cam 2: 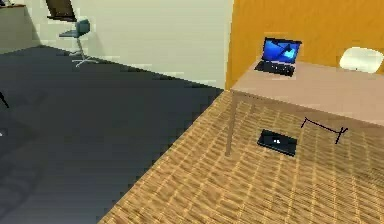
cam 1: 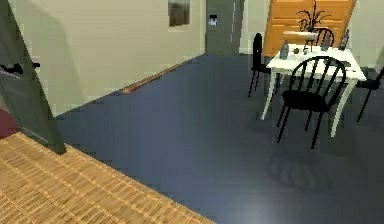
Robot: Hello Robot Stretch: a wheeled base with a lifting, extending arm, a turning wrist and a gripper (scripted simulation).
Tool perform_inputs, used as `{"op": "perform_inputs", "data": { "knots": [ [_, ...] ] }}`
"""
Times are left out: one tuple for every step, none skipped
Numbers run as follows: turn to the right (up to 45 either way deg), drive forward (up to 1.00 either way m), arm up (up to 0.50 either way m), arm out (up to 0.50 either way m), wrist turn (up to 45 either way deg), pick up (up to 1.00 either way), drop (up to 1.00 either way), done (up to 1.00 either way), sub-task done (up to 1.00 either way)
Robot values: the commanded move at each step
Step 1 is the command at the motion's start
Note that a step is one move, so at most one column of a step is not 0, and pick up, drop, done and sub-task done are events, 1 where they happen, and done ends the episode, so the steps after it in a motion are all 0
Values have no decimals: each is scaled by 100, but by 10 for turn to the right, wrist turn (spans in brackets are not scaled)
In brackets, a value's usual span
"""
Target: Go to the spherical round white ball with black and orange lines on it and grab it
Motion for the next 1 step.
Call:
{"op": "perform_inputs", "data": {
  "knots": [
    [-450, 0, 0, 0, 0, 0, 0, 0, 0]
  ]
}}
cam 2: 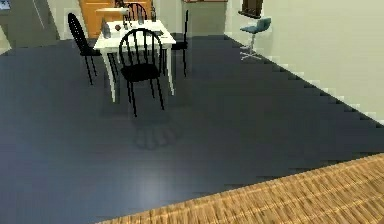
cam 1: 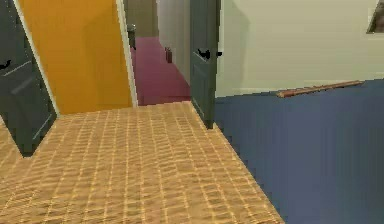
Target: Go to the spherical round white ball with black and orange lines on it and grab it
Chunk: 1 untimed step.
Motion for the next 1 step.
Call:
{"op": "perform_inputs", "data": {
  "knots": [
    [-60, 0, 0, 0, 0, 0, 0, 0, 0]
  ]
}}
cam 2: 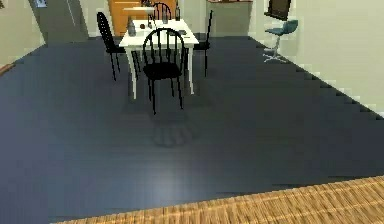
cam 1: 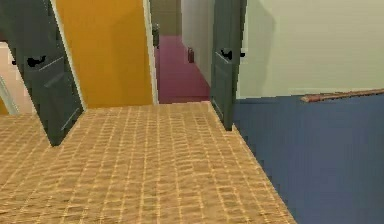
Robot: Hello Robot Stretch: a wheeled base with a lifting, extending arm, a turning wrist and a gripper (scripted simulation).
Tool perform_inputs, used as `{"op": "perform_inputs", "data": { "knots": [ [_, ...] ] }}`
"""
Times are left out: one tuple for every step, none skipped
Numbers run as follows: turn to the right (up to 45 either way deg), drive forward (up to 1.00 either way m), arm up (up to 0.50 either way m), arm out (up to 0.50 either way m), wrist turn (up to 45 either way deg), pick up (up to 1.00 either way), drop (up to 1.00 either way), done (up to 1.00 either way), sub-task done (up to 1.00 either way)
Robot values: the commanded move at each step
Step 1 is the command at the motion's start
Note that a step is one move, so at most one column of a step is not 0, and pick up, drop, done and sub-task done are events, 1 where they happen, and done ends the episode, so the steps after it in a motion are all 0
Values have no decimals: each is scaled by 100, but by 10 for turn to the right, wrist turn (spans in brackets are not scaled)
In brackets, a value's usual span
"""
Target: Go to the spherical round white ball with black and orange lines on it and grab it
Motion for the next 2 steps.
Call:
{"op": "perform_inputs", "data": {
  "knots": [
    [0, 100, 0, 0, 0, 0, 0, 0, 0],
    [-30, 0, 0, 0, 0, 0, 0, 0, 0]
  ]
}}
